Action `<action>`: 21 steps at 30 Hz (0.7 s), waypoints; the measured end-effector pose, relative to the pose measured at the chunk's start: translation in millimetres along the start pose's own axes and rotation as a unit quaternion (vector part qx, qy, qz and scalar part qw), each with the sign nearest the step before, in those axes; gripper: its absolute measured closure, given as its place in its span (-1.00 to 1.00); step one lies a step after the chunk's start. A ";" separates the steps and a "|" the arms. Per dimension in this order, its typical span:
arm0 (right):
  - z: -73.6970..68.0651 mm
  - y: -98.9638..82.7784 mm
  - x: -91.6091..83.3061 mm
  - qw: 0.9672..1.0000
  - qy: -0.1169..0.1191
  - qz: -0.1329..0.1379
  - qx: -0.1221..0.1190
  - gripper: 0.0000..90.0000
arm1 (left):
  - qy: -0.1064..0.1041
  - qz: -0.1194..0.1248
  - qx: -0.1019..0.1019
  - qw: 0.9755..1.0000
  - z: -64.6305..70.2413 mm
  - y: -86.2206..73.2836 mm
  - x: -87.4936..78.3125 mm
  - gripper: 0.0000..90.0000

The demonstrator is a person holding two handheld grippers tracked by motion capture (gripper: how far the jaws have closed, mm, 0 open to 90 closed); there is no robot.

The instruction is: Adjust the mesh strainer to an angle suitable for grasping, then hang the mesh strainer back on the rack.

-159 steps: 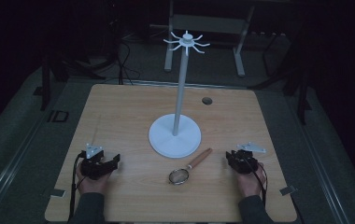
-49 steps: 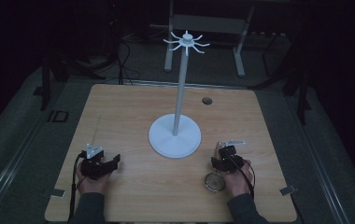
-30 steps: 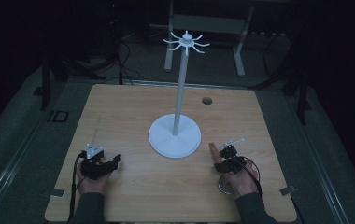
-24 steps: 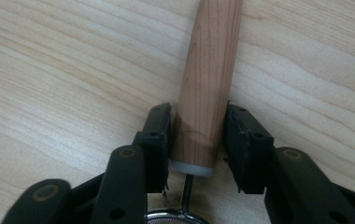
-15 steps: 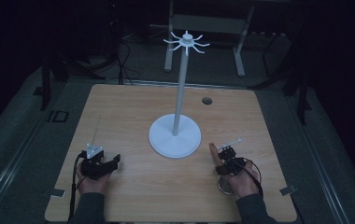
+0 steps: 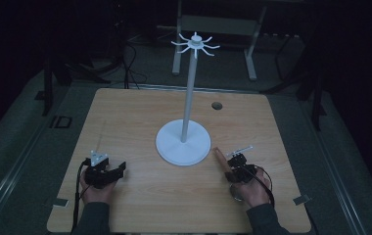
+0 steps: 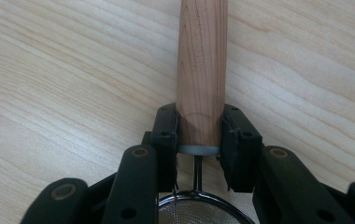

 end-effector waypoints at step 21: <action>-6.6 22.9 -17.6 0.997 0.006 0.081 -0.016 0.54 | -0.001 0.000 -0.001 1.000 -0.1 0.0 0.0 -0.37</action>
Point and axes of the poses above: each handheld gripper's, and its own axes: x roughly forward along the jaws, y roughly out of its top, z roughly to its right, the point moved 8 cm from there along x, roughly forward along the jaws, and after that the axes turned 3 degrees about -y, right-handed, at the moved point
